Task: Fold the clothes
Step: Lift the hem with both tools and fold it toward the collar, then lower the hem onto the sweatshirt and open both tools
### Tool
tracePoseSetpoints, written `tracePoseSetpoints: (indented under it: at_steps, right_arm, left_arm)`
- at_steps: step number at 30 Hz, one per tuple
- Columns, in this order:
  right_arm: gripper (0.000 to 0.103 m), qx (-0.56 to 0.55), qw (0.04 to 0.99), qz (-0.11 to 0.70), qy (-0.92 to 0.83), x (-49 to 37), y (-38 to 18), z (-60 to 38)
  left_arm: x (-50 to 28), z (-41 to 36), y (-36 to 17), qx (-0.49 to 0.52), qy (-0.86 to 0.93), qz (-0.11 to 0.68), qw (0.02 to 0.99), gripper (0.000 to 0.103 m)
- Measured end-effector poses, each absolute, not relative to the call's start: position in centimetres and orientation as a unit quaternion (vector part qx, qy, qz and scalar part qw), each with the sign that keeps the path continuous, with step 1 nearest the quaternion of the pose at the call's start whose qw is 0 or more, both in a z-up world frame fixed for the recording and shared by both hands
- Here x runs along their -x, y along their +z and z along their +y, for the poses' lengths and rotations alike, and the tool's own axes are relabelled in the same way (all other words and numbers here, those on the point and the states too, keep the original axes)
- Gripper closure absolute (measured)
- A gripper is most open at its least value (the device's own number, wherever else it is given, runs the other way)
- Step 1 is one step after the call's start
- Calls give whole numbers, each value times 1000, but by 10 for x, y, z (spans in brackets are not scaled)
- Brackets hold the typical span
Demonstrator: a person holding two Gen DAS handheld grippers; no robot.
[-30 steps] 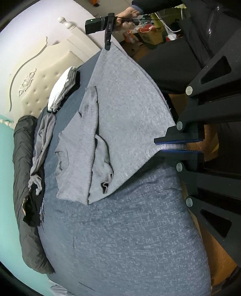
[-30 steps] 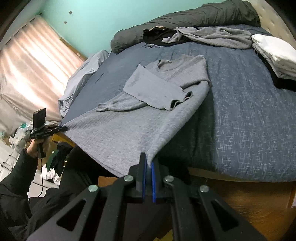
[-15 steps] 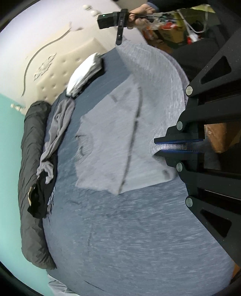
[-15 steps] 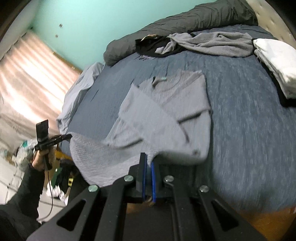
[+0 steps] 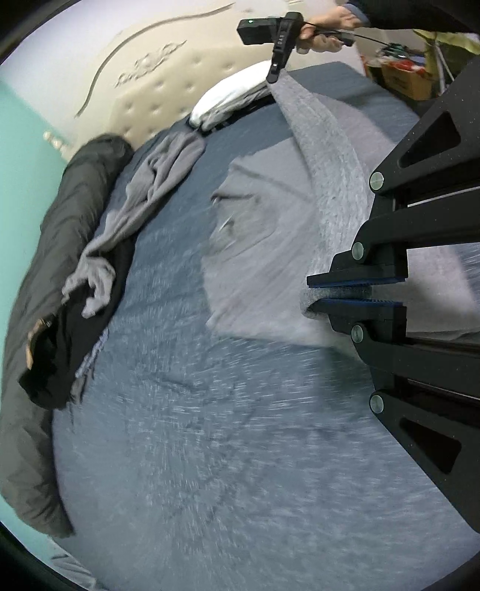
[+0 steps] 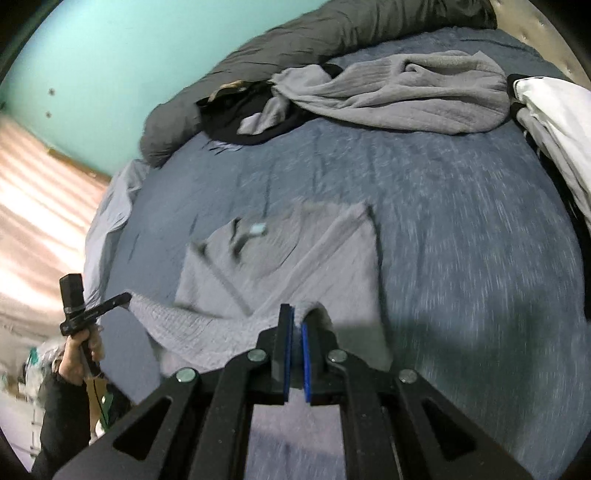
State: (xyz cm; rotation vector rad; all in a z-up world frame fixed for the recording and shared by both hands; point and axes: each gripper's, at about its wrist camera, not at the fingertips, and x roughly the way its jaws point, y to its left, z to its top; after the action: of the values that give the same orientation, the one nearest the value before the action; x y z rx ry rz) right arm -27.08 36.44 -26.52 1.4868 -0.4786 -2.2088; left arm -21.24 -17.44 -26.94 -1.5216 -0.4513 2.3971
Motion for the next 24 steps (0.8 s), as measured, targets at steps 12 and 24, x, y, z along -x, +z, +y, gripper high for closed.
tracePoseSetpoints:
  at_steps: [12,24]
  right_arm:
    - [98,-567,154,-164,-792,376,-352,370]
    - [90,-542,139,-170,-811,385,-355,391]
  left_arm:
    - [302,-194,-362,565,800,-181,91,94]
    - [318,-191,-325,515,843,-142,63,60]
